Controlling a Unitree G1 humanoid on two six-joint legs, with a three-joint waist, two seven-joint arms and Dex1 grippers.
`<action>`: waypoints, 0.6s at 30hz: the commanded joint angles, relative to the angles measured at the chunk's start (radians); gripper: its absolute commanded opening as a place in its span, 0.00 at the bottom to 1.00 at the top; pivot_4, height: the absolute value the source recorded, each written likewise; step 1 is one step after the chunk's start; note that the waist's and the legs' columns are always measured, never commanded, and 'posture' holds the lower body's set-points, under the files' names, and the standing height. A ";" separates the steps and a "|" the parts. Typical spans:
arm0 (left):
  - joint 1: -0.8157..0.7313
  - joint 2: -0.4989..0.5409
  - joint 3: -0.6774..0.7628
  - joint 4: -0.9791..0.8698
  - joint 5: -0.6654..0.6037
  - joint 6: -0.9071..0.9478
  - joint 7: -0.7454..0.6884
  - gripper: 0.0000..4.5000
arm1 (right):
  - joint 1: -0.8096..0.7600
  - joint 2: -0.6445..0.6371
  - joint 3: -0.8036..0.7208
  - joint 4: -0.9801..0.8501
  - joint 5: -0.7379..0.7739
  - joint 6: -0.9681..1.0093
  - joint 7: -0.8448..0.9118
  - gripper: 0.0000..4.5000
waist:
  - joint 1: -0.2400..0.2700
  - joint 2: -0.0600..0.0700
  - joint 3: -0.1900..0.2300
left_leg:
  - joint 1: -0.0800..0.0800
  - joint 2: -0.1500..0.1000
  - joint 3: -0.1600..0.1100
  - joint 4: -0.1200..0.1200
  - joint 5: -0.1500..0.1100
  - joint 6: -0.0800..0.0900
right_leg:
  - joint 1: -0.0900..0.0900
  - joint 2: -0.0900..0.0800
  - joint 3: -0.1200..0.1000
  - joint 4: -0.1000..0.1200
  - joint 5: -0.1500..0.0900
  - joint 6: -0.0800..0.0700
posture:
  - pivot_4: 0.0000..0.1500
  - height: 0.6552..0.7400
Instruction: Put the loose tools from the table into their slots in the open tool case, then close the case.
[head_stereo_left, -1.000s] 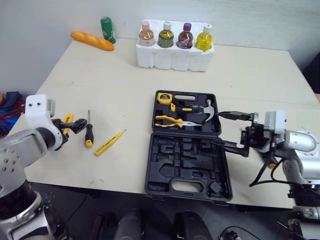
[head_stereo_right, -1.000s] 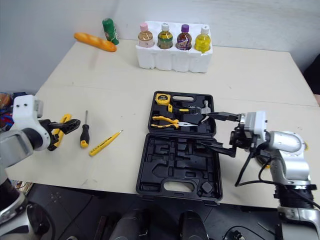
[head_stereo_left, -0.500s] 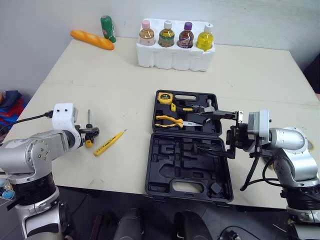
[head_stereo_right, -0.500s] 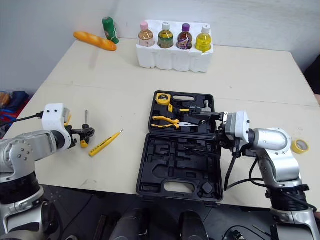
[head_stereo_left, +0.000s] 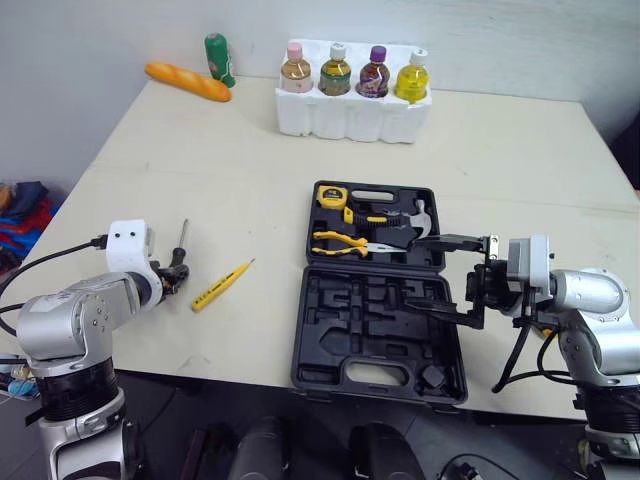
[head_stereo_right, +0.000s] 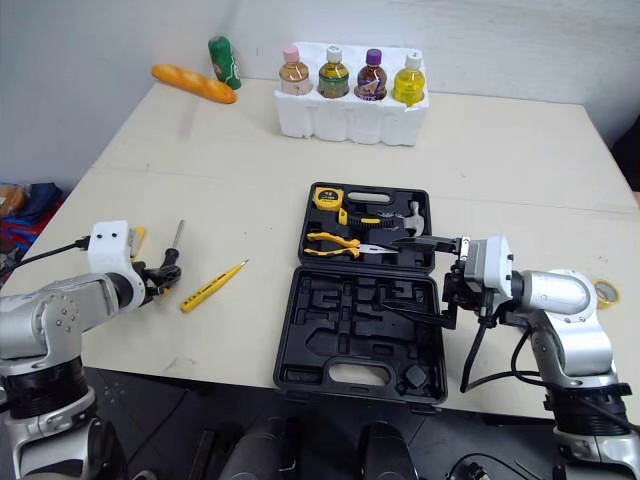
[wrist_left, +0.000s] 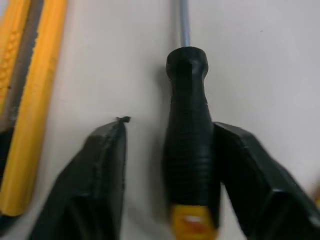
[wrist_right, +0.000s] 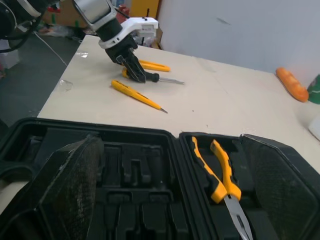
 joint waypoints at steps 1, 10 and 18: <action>0.022 0.006 -0.008 0.017 0.009 0.015 -0.029 0.25 | 0.010 -0.018 -0.033 -0.007 0.007 -0.028 0.018 1.00 | 0.000 0.000 0.000 | 0.000 0.000 0.000 0.000 0.000 0.000 | 0.000 0.000 0.000 0.000 0.000 0.000 | 1.00 1.00; 0.040 0.159 -0.016 -0.064 0.002 -0.338 -0.239 0.25 | 0.032 -0.040 -0.059 -0.014 -0.009 -0.034 -0.012 1.00 | -0.001 -0.002 0.001 | -0.004 0.002 -0.001 0.000 0.000 -0.001 | -0.002 -0.001 -0.001 -0.002 0.000 0.000 | 1.00 1.00; 0.026 0.358 -0.198 -0.107 -0.065 -0.799 -0.750 0.25 | 0.085 -0.130 -0.132 -0.032 -0.036 -0.009 -0.060 1.00 | 0.004 -0.001 0.001 | -0.006 0.001 0.000 -0.001 0.000 -0.001 | -0.003 0.000 -0.002 -0.006 0.000 -0.001 | 1.00 1.00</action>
